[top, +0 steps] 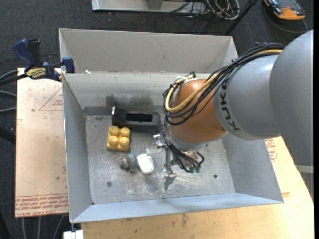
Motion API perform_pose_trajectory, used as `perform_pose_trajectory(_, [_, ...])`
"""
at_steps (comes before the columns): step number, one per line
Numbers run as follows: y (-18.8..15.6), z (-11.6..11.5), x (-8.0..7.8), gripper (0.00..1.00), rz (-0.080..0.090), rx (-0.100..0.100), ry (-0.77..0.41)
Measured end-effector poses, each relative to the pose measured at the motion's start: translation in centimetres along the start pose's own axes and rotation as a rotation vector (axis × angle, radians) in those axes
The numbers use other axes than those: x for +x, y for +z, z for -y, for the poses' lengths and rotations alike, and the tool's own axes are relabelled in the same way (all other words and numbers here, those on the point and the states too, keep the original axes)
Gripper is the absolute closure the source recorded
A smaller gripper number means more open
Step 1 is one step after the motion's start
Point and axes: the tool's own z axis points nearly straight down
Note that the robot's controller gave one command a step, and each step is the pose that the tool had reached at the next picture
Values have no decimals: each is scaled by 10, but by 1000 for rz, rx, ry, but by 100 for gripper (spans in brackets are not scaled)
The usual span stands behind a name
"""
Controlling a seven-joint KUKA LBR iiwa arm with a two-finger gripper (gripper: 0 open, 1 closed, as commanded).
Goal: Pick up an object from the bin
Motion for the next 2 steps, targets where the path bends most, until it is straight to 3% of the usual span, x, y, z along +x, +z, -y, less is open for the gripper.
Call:
perform_pose_trajectory(1, [18,0,-53,0,7,0,-5])
perform_pose_trajectory(2, [15,-22,-87,0,-1,2,-49])
